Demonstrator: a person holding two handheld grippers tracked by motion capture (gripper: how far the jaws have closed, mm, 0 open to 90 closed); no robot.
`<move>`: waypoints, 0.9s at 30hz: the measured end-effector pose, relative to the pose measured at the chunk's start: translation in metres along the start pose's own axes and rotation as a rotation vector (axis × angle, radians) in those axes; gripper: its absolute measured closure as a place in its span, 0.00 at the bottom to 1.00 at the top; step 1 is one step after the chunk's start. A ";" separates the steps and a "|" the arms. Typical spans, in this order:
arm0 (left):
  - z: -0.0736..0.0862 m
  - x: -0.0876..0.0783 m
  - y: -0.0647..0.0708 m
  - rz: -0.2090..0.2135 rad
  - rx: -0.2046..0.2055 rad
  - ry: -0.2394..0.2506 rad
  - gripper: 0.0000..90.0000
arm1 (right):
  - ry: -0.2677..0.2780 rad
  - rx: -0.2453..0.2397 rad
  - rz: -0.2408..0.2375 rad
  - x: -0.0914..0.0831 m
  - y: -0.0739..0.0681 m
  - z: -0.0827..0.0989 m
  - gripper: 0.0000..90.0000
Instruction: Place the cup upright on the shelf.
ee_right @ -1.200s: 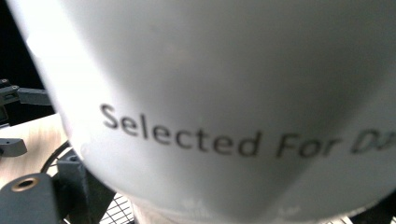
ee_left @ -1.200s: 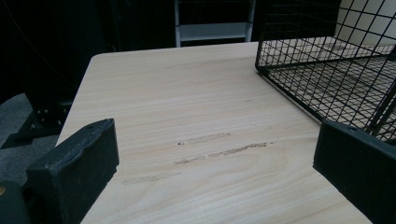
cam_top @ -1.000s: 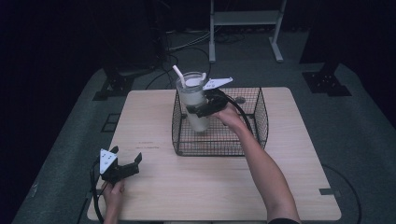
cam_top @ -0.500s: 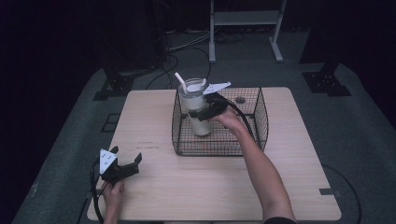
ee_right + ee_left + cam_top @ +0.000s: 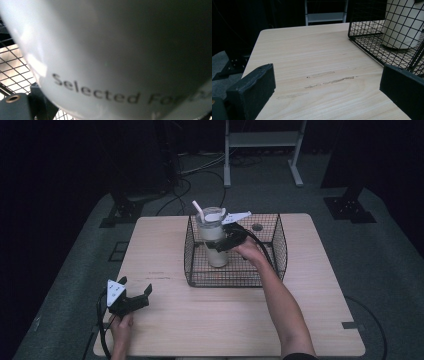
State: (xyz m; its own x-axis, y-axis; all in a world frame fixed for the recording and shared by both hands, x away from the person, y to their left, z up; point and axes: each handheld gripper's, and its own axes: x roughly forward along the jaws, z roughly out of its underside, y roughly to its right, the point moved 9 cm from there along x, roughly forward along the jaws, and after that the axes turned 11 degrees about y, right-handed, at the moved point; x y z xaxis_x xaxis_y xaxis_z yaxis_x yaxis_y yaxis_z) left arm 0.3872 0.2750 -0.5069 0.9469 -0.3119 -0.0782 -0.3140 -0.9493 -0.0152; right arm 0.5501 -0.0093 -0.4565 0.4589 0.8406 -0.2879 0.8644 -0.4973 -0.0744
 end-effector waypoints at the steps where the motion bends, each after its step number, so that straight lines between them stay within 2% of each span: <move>1: 0.000 0.000 0.000 0.000 0.000 -0.001 0.00 | -0.002 -0.005 -0.005 0.000 0.000 0.001 0.09; 9: 0.000 0.000 0.000 0.000 0.000 -0.001 0.00 | 0.011 0.001 -0.012 -0.003 0.002 0.002 0.09; 13: 0.000 0.000 0.000 -0.001 -0.002 -0.001 0.00 | 0.004 -0.026 -0.021 -0.004 -0.001 0.003 0.09; 23: 0.000 0.000 0.000 -0.003 -0.001 -0.003 0.00 | -0.001 -0.028 -0.025 -0.007 -0.001 0.005 0.09; 27: 0.000 0.000 0.000 -0.004 0.000 -0.003 0.00 | -0.020 -0.030 -0.031 -0.012 0.001 0.006 0.09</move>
State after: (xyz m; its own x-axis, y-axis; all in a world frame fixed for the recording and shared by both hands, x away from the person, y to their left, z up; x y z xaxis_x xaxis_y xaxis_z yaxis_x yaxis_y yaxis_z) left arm 0.3875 0.2751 -0.5072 0.9479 -0.3081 -0.0810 -0.3103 -0.9505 -0.0159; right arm 0.5441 -0.0205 -0.4586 0.4276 0.8511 -0.3046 0.8842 -0.4639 -0.0551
